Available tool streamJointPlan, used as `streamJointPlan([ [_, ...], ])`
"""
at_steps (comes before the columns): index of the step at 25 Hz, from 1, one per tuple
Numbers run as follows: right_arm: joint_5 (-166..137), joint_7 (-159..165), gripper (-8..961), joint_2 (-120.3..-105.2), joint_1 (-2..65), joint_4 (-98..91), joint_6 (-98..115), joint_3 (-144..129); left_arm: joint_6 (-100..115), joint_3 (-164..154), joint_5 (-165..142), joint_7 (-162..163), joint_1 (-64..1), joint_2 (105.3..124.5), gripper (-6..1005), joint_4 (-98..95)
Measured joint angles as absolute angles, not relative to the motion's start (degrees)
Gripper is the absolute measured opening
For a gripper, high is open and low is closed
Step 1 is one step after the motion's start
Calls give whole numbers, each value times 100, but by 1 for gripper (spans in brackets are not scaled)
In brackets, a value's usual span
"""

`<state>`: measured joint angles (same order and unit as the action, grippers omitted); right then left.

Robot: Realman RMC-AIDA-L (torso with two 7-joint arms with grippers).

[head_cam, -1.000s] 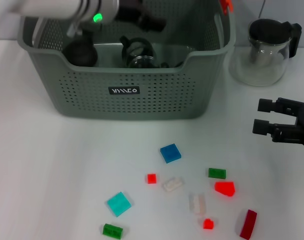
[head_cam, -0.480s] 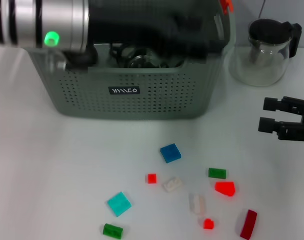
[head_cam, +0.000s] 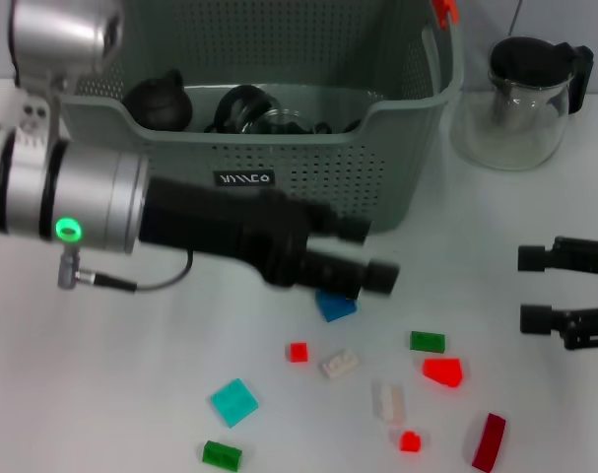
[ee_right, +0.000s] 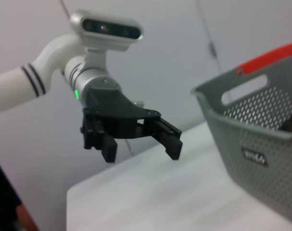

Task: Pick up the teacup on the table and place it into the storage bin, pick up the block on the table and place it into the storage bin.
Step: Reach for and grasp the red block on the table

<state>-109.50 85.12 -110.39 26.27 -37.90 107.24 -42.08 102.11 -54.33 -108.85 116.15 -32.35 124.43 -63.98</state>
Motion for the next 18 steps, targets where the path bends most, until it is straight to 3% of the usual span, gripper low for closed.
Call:
streamJointPlan([
  [8,-11677,8500,913,-11062,2753,-4504,11180,-4253,10536,-5368,-11245,8923,-3093,12464,833,-5303],
  [18,-13104,8563,912,-11466,3162,-5778,11346,-5089,10222,-4840,-11235,6320,-2792,12481,832,-4215],
])
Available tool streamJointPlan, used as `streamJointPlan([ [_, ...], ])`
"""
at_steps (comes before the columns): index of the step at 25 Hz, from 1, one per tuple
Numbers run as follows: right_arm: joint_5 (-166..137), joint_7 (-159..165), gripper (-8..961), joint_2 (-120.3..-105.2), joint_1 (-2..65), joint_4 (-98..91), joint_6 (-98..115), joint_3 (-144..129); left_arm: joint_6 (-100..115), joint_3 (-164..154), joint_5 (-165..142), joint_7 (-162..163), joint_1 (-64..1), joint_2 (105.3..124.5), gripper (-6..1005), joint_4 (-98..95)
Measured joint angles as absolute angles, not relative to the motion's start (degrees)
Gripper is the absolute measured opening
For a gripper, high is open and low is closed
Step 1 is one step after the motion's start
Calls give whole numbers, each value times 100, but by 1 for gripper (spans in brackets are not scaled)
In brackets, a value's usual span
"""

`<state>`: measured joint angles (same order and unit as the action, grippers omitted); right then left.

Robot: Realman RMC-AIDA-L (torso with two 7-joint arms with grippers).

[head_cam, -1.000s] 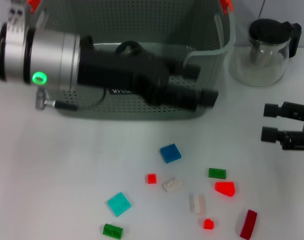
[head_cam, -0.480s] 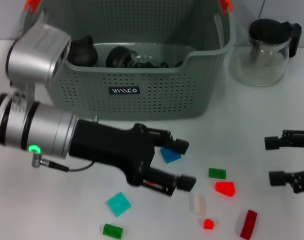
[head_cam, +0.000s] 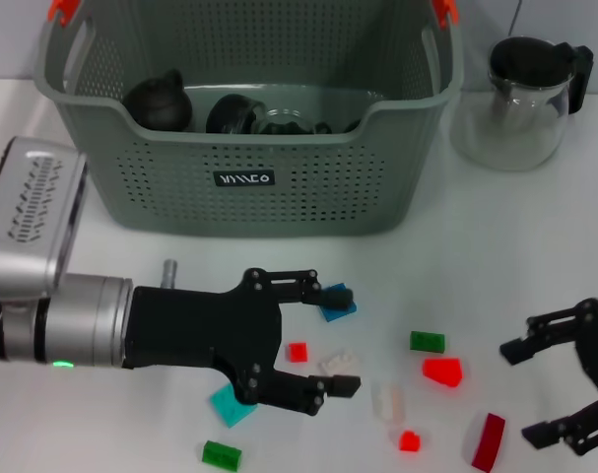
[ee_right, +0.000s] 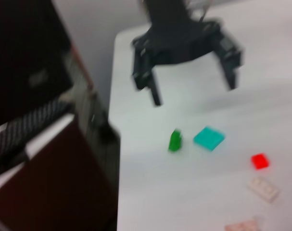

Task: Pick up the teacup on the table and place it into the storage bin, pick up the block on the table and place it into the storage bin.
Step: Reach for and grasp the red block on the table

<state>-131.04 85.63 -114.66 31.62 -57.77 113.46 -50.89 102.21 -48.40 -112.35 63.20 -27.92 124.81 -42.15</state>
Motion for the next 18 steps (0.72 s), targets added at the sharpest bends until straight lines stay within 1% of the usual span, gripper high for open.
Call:
streamJointPlan([
  [3,-13585,8601,912,-11696,3404,-6055,11346,-5371,10185,-4667,-11240,6239,-2780,12478,832,-3992],
  [5,-13956,8606,912,-11875,3577,-6236,11342,-5610,10157,-4590,-11234,6236,-2745,12479,832,-3945],
  [7,-14205,8606,912,-11976,3699,-6344,11328,-5881,10106,-4498,-11228,6234,-2718,12484,831,-3863],
  [9,-14352,8616,911,-12018,3807,-6369,11296,-6264,10051,-4354,-11225,6213,-2709,12483,831,-3720],
  [18,-14742,8775,908,-12040,3980,-6401,10805,-7495,9930,-3948,-11217,5944,-2641,12481,828,-3314],
])
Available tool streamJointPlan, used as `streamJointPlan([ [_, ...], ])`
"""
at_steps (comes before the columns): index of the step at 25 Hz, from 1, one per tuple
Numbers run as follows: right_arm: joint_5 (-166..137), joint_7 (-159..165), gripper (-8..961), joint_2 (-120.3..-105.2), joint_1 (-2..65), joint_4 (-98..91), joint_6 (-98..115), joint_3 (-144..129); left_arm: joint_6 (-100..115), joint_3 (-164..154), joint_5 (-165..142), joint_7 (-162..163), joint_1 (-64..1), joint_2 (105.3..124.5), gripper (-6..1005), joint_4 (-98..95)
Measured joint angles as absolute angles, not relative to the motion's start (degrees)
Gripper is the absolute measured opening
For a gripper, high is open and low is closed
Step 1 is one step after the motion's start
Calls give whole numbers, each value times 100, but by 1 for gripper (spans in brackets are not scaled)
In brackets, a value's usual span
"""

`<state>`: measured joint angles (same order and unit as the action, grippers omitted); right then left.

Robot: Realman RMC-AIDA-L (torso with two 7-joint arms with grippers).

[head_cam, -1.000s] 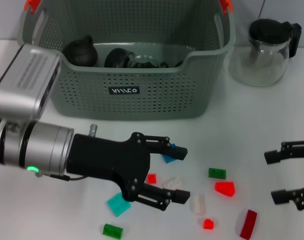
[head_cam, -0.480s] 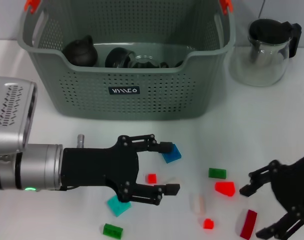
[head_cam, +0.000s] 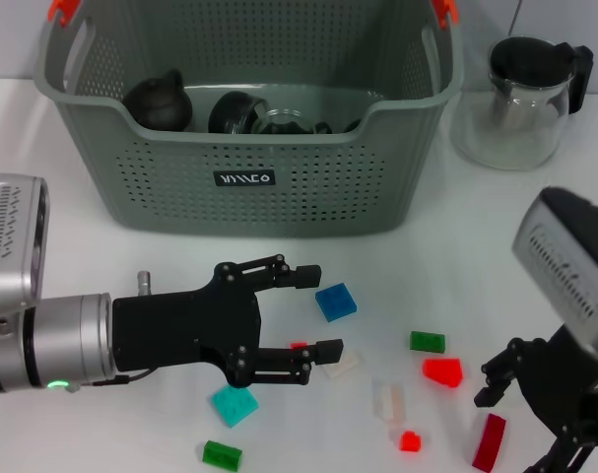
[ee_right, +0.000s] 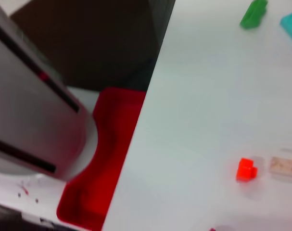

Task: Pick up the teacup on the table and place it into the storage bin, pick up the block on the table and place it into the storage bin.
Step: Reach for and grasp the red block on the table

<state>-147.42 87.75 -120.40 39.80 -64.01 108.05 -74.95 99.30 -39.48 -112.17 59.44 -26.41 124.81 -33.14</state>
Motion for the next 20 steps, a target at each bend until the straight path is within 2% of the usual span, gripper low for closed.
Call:
streamJointPlan([
  [8,-14717,9076,905,-12073,3932,-6479,10279,-8626,9918,-3851,-11216,5923,-2655,12456,828,-3251],
  [13,-14737,9147,816,-12075,3913,-6525,10071,-8963,9892,-3785,-11214,5920,-2678,12450,828,-3247],
  [20,-14746,9159,814,-12076,3822,-6712,9927,-9339,9752,-3775,-11200,5916,-2672,12461,828,-3232],
])
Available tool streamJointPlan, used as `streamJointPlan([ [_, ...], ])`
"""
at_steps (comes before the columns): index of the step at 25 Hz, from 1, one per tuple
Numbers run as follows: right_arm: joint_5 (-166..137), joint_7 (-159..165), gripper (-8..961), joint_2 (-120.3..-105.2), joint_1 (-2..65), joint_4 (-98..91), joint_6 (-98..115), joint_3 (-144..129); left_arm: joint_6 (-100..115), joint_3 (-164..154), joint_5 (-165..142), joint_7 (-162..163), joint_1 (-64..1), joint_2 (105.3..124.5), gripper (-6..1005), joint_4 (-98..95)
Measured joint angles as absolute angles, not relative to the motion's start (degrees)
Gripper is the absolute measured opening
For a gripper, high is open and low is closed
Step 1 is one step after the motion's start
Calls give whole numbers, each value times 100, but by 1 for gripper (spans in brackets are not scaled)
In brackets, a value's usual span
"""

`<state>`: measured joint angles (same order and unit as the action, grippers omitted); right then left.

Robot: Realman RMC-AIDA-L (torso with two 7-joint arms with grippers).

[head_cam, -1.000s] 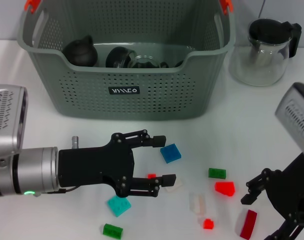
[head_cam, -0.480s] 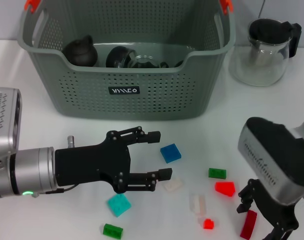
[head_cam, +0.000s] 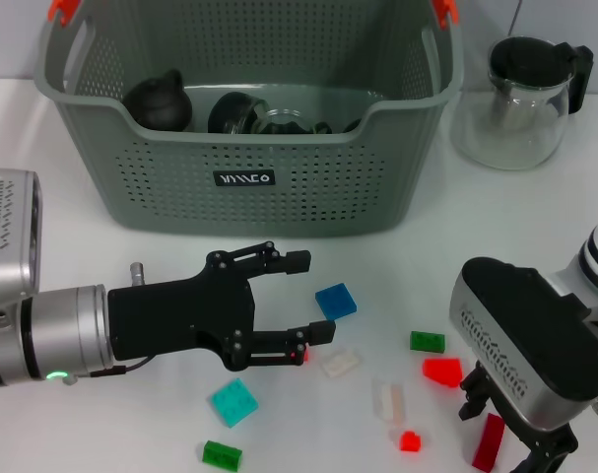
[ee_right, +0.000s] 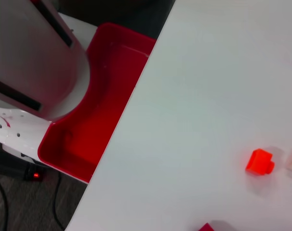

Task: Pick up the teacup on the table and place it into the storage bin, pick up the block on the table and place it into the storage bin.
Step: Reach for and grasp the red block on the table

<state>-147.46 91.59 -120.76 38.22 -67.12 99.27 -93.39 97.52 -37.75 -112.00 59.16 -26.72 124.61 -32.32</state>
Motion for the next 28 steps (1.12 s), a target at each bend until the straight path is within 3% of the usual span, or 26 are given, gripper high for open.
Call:
streamJointPlan([
  [17,-14966,9506,757,-12081,3745,-6775,9552,-9920,9701,-3632,-11135,5915,-2656,12451,828,-3137],
  [28,-14977,9691,249,-12085,3745,-6847,9587,-9958,9703,-3525,-11126,5915,-2676,12442,827,-3138],
])
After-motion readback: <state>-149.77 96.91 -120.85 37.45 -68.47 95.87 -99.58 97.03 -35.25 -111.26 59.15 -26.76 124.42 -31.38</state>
